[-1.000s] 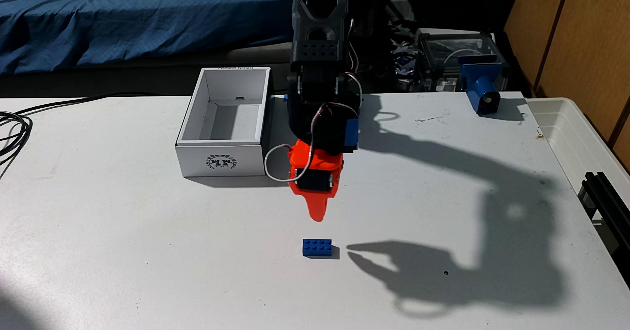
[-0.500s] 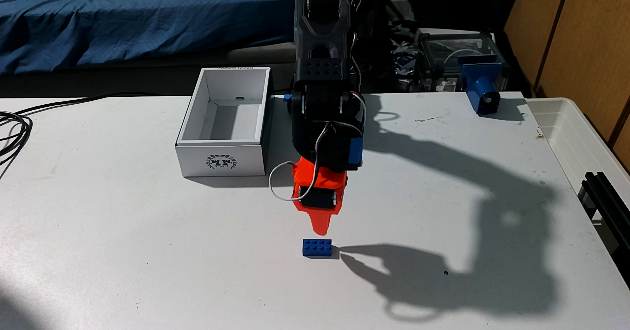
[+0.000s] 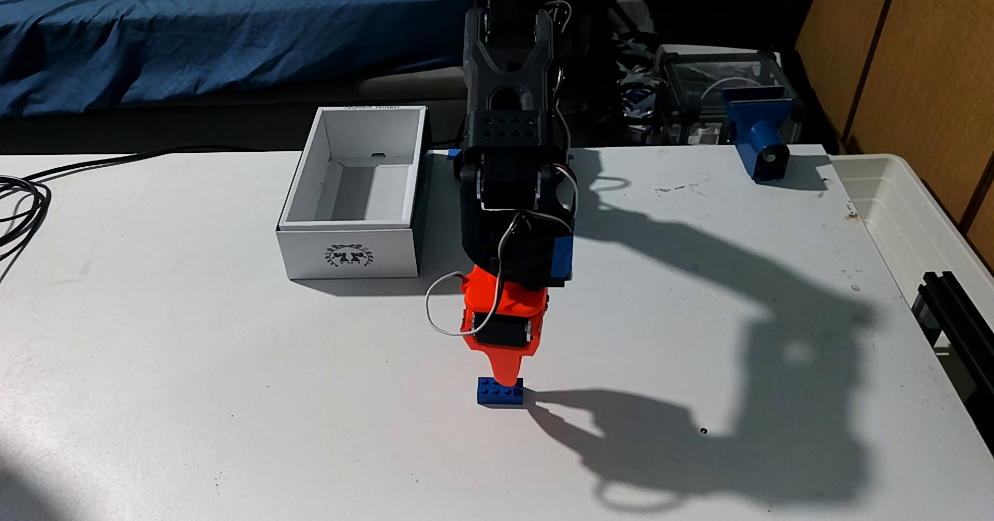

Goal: Grab the blue brick and place in box

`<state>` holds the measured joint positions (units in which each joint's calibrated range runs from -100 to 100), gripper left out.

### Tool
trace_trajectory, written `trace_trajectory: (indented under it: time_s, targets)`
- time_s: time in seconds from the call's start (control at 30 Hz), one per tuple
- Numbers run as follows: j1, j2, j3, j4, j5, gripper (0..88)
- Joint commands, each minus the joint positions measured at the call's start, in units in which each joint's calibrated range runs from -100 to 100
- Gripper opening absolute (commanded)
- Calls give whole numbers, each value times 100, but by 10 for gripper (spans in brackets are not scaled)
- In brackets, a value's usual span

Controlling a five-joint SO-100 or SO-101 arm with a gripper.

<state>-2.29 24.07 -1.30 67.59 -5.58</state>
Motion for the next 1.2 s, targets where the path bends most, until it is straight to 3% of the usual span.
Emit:
trace_trajectory:
  time_s: [0.0,0.13,1.17]
  targets:
    - [28,-94,-243,165,-18,66]
    - [102,-94,-199,182,8,116]
    - [169,-1,-163,320,29,116]
